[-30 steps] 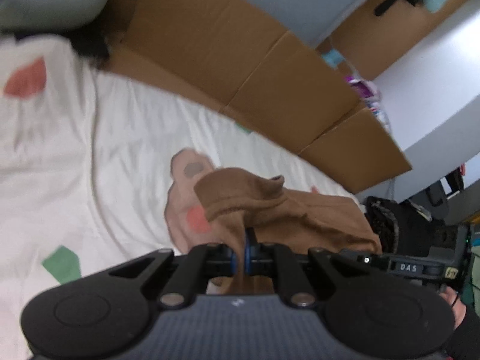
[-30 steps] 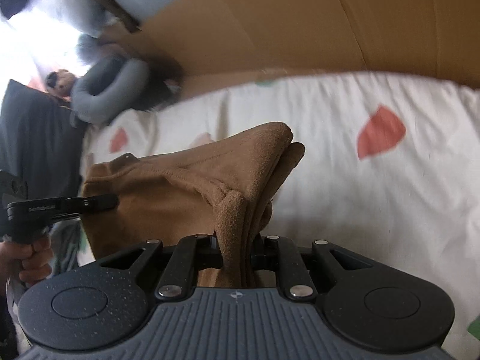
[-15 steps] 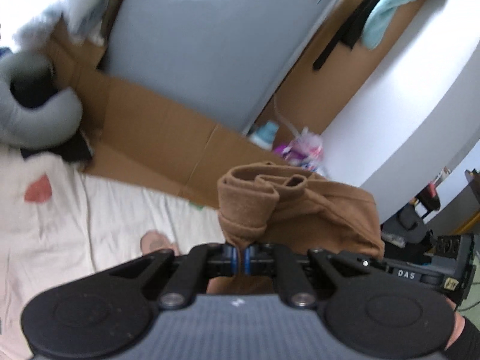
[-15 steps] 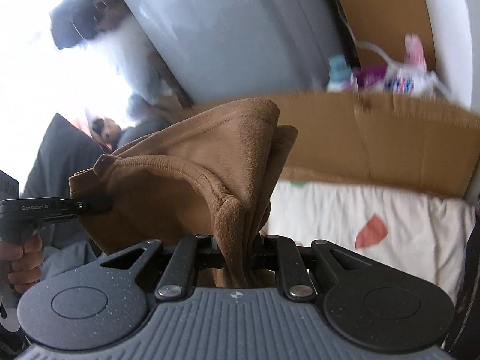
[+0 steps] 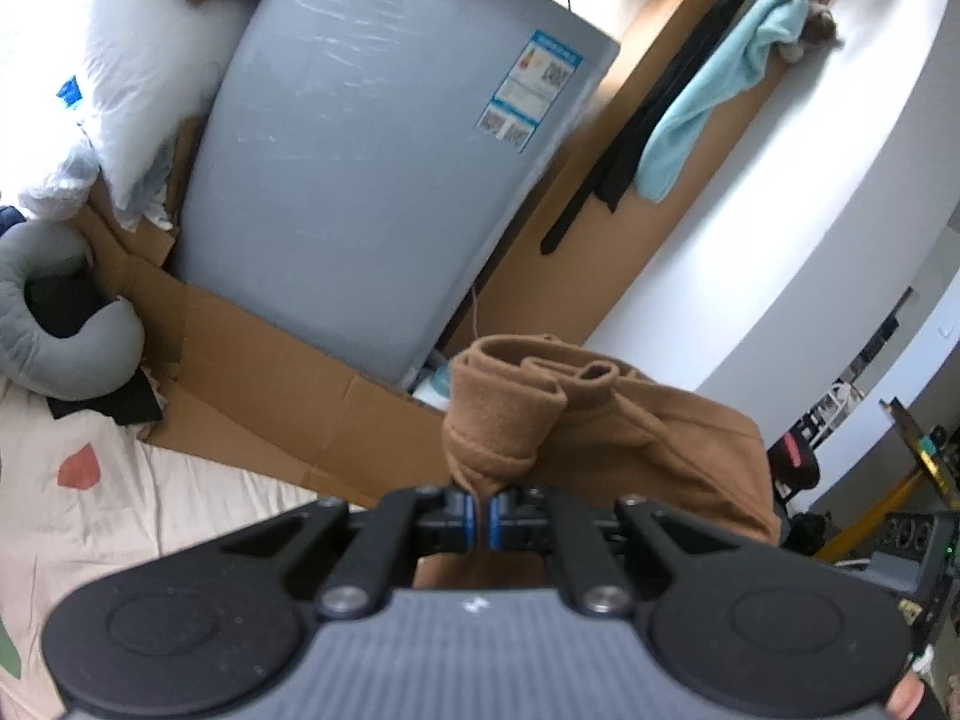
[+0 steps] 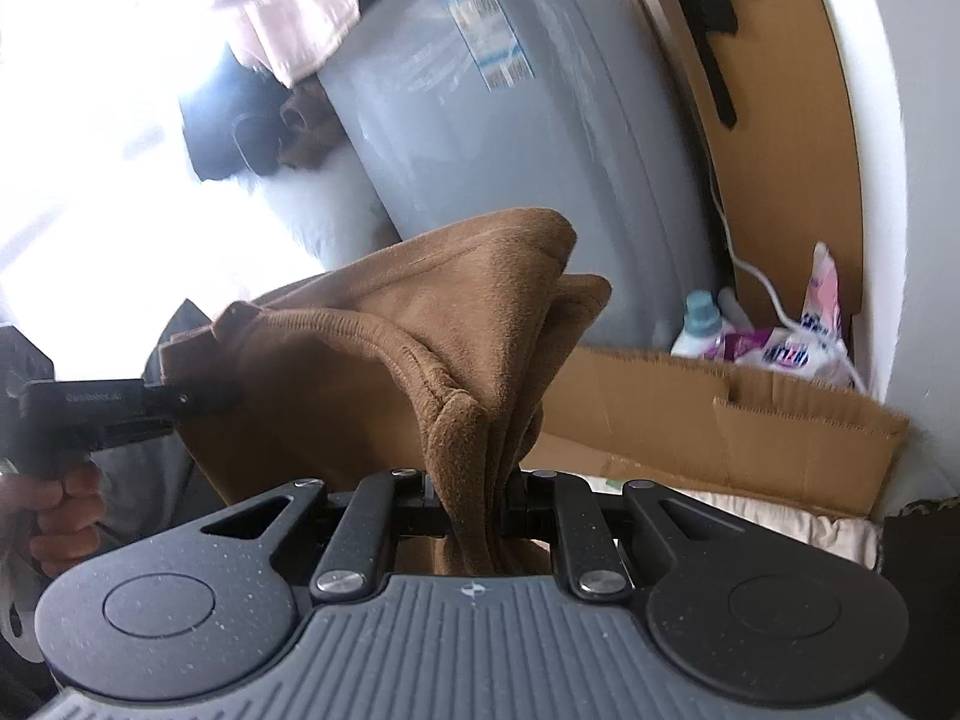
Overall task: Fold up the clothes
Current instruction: 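Carry the folded brown cloth with both grippers toward the clothes pile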
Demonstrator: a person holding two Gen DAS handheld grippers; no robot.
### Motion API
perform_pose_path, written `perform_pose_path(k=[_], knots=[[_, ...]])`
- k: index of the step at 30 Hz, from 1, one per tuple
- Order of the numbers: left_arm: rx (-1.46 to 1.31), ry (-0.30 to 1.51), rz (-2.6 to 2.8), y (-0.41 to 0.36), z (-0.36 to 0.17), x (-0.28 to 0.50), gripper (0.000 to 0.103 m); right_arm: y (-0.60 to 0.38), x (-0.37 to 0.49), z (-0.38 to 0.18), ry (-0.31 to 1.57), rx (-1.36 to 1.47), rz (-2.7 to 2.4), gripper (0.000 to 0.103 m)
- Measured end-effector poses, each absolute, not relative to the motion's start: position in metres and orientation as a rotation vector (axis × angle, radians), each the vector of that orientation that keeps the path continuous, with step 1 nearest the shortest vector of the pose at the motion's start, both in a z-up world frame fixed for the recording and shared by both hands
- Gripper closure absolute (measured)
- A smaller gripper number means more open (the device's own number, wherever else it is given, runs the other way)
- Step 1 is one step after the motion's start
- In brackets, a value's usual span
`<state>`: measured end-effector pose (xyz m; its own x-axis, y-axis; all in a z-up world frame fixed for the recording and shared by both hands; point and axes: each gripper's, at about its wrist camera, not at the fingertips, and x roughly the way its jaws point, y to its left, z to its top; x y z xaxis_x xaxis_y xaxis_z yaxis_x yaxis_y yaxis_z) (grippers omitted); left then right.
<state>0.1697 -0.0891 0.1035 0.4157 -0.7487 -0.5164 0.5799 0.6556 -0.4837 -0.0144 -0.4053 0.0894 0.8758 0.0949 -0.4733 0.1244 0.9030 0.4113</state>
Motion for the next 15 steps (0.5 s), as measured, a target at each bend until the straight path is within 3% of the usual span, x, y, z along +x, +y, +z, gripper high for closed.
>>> perform_pose_path(k=[15], knots=[[-0.234, 0.711, -0.946, -0.117, 0.168, 0.104, 0.098, -0.401, -0.111, 0.159, 0.431, 0.39, -0.109, 0.09]])
